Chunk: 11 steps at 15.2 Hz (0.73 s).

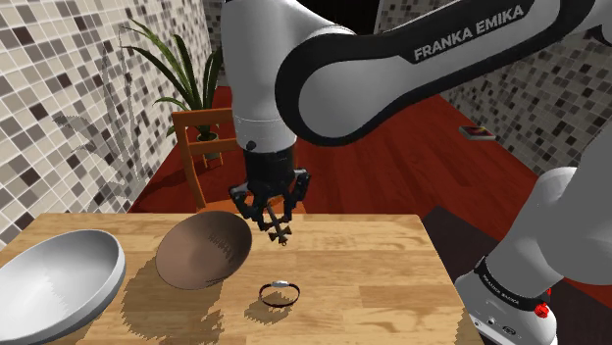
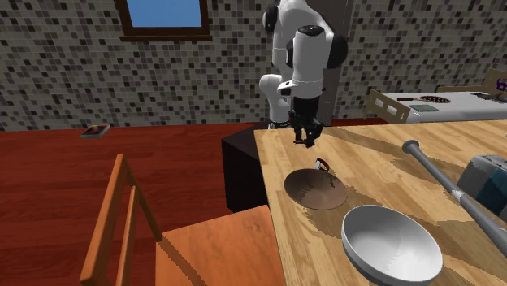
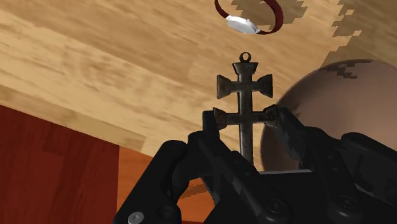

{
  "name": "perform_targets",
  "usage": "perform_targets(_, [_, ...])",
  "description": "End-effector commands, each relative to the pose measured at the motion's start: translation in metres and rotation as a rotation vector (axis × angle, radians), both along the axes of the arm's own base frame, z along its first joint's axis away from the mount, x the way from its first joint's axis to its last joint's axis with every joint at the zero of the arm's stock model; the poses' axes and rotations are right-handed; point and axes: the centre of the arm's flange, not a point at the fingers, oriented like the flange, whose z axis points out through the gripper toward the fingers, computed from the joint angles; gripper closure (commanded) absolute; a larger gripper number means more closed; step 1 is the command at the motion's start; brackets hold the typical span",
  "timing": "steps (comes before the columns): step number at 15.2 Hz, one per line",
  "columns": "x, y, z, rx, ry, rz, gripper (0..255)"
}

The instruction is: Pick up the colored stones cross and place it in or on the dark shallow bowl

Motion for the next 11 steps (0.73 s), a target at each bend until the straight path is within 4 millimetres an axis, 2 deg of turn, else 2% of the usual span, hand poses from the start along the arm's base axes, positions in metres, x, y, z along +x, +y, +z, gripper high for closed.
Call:
perform_targets(1, [0.017, 0.021, 0.001, 0.0, 0.0, -0.002, 255])
perform_targets(9, [0.081, 0.104, 0.004, 0.0, 0.0, -0.002, 255])
perform_targets(10, [0.088, 0.113, 0.004, 0.0, 0.0, -0.002, 255])
perform_targets(11, [0.088, 0.113, -0.001, 0.0, 0.0, -0.002, 255])
